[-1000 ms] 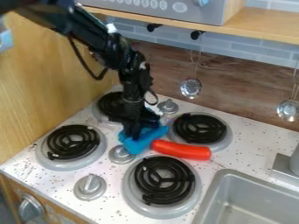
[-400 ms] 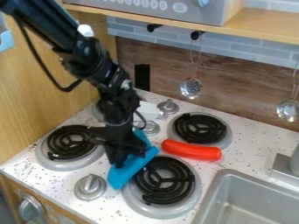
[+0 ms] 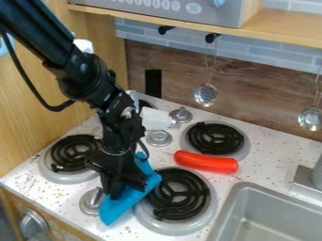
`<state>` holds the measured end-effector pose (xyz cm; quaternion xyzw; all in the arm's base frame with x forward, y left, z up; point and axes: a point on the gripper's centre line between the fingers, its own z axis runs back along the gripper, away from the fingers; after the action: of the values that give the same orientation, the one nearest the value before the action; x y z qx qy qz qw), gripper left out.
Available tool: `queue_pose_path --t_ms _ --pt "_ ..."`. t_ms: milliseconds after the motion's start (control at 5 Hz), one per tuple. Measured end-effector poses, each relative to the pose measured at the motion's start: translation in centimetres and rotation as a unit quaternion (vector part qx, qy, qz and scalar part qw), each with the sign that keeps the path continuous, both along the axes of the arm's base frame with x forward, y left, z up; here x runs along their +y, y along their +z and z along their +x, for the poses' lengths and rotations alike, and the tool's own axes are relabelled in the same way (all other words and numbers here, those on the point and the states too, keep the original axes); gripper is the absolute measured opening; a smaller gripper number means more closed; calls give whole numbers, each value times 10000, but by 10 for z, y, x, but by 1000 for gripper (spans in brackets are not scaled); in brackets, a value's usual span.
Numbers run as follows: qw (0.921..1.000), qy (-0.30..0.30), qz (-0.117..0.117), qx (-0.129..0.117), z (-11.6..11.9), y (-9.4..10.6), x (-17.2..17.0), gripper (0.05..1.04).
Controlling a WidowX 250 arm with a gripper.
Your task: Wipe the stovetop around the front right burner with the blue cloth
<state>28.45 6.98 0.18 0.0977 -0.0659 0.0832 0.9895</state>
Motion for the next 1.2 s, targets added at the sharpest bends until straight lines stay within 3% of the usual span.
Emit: queue_pose_path --t_ms 400,1200 --pt "9999 -71 -47 121 -19 0 -11 78" --pt "9927 -1189 -155 155 -24 3 -86 78"
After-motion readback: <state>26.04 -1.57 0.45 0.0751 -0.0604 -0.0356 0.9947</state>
